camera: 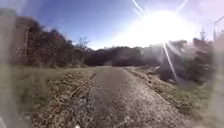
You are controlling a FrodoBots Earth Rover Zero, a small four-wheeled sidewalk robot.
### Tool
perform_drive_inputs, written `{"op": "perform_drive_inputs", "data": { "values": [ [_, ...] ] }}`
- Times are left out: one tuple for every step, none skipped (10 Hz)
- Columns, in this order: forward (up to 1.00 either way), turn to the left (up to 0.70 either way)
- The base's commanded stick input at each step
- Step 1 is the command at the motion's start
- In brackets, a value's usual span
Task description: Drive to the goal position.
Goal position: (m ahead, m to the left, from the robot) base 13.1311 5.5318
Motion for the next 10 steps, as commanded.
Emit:
{"op": "perform_drive_inputs", "data": {
  "values": [
    [0.70,0.00],
    [0.70,0.00],
    [0.70,0.00],
    [0.70,0.00],
    [0.70,0.00],
    [0.70,0.00],
    [0.70,0.00],
    [0.70,0.00],
    [0.70,0.00],
    [0.70,0.00]
  ]
}}
